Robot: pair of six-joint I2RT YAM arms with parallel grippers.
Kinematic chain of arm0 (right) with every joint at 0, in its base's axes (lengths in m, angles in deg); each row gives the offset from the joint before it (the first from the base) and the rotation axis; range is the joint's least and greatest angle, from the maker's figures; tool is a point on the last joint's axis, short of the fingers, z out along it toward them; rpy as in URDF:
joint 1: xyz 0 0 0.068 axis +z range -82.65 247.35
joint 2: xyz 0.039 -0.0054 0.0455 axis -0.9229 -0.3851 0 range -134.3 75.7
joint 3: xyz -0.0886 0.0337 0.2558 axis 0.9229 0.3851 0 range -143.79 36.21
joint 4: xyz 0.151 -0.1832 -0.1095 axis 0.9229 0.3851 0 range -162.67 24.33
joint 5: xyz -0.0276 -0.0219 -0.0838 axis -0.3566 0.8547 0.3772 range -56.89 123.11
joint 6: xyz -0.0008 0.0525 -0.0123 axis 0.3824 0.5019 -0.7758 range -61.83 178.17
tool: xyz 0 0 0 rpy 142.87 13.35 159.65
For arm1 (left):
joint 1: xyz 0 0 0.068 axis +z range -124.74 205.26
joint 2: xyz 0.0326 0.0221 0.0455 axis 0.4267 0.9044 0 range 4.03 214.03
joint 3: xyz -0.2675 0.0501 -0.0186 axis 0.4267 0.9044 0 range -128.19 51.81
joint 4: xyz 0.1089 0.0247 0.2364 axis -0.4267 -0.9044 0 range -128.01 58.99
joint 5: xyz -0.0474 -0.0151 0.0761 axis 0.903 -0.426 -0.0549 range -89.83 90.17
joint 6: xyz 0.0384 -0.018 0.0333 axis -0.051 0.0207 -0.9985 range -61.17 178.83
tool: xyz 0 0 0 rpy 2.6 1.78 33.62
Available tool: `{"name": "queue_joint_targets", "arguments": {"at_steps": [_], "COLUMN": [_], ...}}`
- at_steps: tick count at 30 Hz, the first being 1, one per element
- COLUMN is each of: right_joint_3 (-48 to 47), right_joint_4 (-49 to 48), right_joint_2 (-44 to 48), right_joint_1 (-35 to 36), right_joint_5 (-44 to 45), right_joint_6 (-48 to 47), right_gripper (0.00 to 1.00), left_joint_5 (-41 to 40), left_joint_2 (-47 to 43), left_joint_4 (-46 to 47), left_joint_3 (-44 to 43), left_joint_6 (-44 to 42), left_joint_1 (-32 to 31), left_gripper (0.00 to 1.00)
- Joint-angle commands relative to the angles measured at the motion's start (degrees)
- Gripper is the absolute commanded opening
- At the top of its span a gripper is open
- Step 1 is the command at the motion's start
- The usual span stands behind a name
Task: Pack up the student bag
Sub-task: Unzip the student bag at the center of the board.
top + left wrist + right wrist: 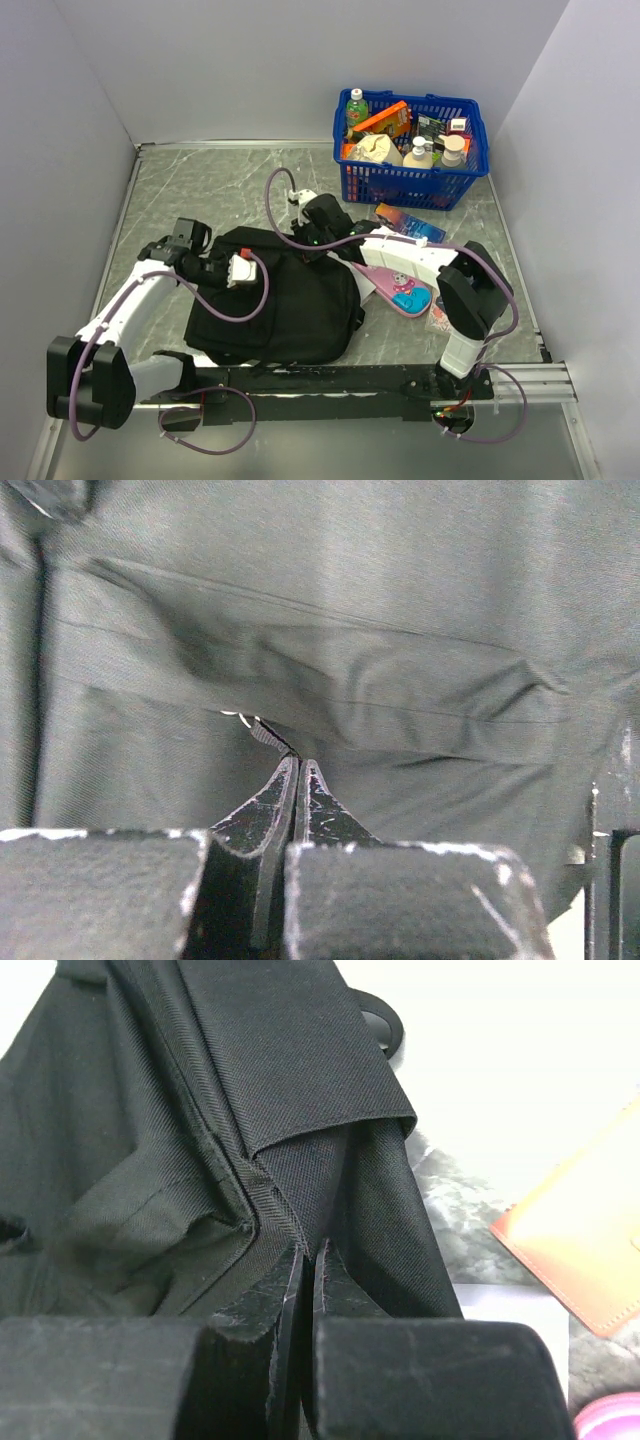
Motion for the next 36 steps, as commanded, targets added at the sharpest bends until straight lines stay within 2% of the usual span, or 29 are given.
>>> {"name": "queue_joint_targets", "arguments": {"at_steps": [1,10,20,21,22,23,26,27,29,32,34,36], "right_joint_3": [-0.56,0.85,3.48,3.84,4.01,3.58,3.22,3.66,5.67,8.14,9.37,9.99], "right_joint_4": [-3.46,-2.76,-6.96,-7.58,-7.76,-7.59,-6.45,-6.8,-7.76,-8.38,-9.77,-9.87], "right_joint_2": [3.08,3.09,3.79,4.31,4.4,4.41,4.84,5.19,7.2,9.84,11.08,12.4], "right_joint_1": [-3.53,-3.88,-3.88,-3.53,-3.01,-2.31,-0.19,0.25,0.25,0.25,0.34,0.34], "right_joint_5": [9.95,14.95,12.68,11.97,11.62,11.79,13.02,13.37,13.55,13.46,13.37,13.2], "right_joint_6": [3.47,8.4,10.95,10.86,10.6,10.51,10.86,11.38,12.61,12.8,12.8,12.53], "right_gripper": [0.0,0.0,0.0,0.0,0.0,0.14,0.46,0.5,0.57,0.57,0.57,0.57], "left_joint_5": [-0.22,-1.45,-5.14,-5.4,-6.02,-6.2,-7.77,-8.56,-11.36,-14.27,-18.4,-20.77], "left_joint_2": [-2.38,-4.57,-13.19,-13.89,-14.85,-15.21,-14.52,-14.08,-12.5,-9.25,-6.17,-3.28], "left_joint_4": [-5.26,-8.76,-13.87,-13.0,-11.51,-9.58,0.78,8.72,16.5,27.76,33.73,35.95], "left_joint_3": [2.36,5.26,8.25,8.6,8.69,8.69,7.29,6.5,6.23,6.4,6.41,6.41], "left_joint_6": [-0.4,-1.88,-1.8,0.2,1.79,3.98,18.62,22.77,33.12,41.05,43.8,44.96], "left_joint_1": [-0.16,-0.24,-0.16,-0.15,-0.24,-0.24,-0.15,-0.15,-0.15,-0.07,0.02,0.11], "left_gripper": [0.01,0.01,0.01,0.05,0.26,0.38,0.53,0.53,0.52,0.5,0.46,0.45]}}
